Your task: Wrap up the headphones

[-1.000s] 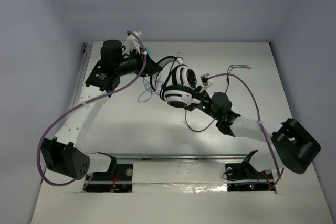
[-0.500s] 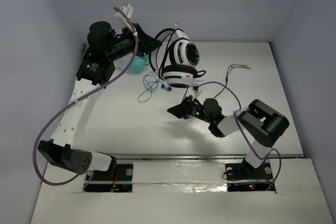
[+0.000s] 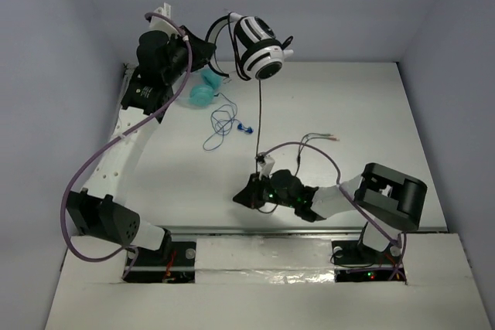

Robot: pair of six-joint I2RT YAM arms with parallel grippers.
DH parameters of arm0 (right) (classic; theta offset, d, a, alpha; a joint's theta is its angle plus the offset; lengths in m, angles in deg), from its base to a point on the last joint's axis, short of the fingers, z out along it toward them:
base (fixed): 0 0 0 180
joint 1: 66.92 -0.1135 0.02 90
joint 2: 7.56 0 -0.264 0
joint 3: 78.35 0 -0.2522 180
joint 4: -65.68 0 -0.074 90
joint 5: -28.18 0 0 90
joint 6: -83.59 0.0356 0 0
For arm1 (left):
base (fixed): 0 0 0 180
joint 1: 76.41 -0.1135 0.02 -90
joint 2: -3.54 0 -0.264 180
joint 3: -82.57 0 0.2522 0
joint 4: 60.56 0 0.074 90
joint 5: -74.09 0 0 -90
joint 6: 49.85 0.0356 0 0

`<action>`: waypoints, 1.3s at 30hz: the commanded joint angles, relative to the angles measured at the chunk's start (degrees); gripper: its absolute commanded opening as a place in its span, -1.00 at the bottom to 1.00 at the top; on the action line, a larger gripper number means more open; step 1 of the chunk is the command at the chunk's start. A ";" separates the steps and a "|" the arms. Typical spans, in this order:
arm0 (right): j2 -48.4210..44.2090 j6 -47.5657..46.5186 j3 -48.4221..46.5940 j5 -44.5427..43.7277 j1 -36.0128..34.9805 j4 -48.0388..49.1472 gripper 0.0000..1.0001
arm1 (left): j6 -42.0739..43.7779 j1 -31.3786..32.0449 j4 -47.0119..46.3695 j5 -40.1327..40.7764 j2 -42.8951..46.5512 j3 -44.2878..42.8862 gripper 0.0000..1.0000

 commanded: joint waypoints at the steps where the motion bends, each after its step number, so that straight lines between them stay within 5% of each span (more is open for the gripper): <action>1: -0.74 0.13 -6.51 -5.79 -5.22 -10.76 -0.82 | -5.99 -0.39 -9.81 10.91 0.96 3.69 -1.00; 3: -2.32 -0.22 -8.72 -8.50 -8.63 -17.17 -1.00 | -5.47 -0.39 -10.26 16.27 0.70 6.59 -1.00; 10: -6.80 -7.41 -24.88 -12.74 -19.19 -45.19 -1.00 | 6.03 5.57 -6.23 32.80 -2.81 8.80 -1.00; 17: -20.15 -17.62 -36.32 -25.02 -19.12 -73.67 -1.00 | 23.17 14.62 2.22 42.02 -7.83 10.37 -1.00; 21: -23.59 -21.14 -39.40 -30.05 -14.91 -78.89 -1.00 | 26.26 19.56 7.57 45.73 -7.39 12.40 -1.00; 34: -28.25 -30.54 -41.68 -32.25 1.96 -85.57 -1.00 | 29.86 22.29 13.91 37.14 5.35 27.95 -1.00; 39: -27.29 -32.83 -44.75 -25.34 4.26 -85.22 -1.00 | 30.22 23.87 14.08 30.69 5.45 27.53 -1.00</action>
